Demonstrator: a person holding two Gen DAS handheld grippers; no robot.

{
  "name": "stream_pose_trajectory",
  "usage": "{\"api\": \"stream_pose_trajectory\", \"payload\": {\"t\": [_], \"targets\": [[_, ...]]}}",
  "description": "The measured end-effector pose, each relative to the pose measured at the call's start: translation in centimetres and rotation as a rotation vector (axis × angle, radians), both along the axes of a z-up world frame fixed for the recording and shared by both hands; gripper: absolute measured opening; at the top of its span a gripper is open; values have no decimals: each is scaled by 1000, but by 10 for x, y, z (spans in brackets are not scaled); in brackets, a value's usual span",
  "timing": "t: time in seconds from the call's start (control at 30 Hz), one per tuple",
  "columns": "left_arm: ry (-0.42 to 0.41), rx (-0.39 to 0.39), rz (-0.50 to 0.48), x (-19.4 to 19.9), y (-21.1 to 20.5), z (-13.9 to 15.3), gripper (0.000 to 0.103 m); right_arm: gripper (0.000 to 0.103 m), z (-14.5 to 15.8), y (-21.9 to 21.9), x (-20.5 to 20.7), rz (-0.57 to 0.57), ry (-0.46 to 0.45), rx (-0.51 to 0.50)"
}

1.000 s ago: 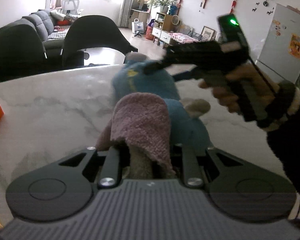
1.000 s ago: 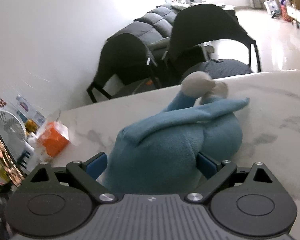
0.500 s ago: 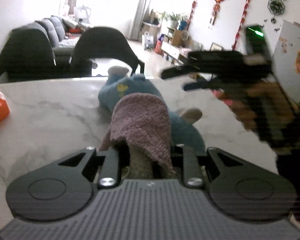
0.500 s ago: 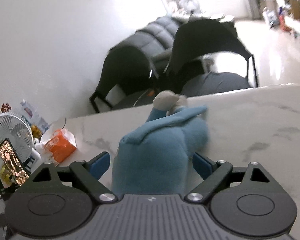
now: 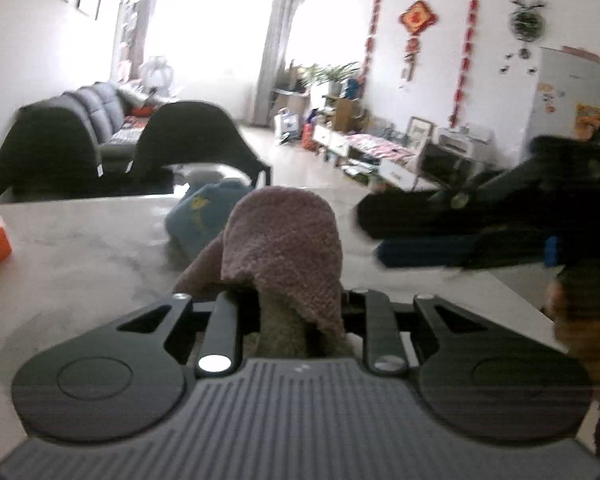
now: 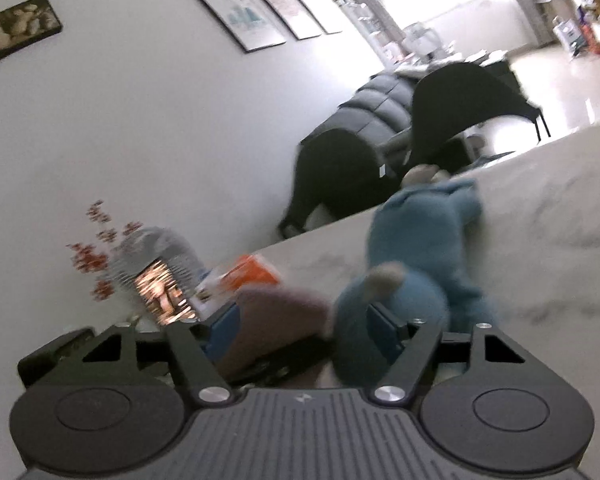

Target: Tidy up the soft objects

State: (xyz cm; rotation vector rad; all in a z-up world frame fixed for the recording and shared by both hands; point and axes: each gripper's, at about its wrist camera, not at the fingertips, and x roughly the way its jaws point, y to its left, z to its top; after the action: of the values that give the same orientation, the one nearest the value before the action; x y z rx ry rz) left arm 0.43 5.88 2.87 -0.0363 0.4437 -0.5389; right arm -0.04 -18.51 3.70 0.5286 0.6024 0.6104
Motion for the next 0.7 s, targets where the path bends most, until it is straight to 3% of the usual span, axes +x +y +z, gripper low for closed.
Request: {"api": "stream_pose_trajectory", "payload": {"t": [0.23,0.3,0.33,0.43,0.53,0.57,0.6,0.7], "targets": [[-73,24,-112,-30,-17,-12,21,74,-35,-7,-14,37,105,173],[-97,51,-109,-35,-24,-15,21,62,-41,-7,-18,17,111,176],[-102,52,-107,-33,-26,-16,21,62,-44,-8,-20,1,112,176],[-78,12,-109,-28,-22,-15,23,50,-50,-16,-22,-40,131,228],[-67,7,-120,-26,-20,-11,34,41,-50,-25,-20,-68,138,259],[-65,14,-132,-26,-20,-10,49,31,-49,-27,-20,-91,126,246],[-72,24,-141,-27,-20,-9,55,28,-47,-31,-20,-124,114,225],[-92,60,-139,-27,-19,-7,59,28,-38,-45,-17,-229,79,151]]}}
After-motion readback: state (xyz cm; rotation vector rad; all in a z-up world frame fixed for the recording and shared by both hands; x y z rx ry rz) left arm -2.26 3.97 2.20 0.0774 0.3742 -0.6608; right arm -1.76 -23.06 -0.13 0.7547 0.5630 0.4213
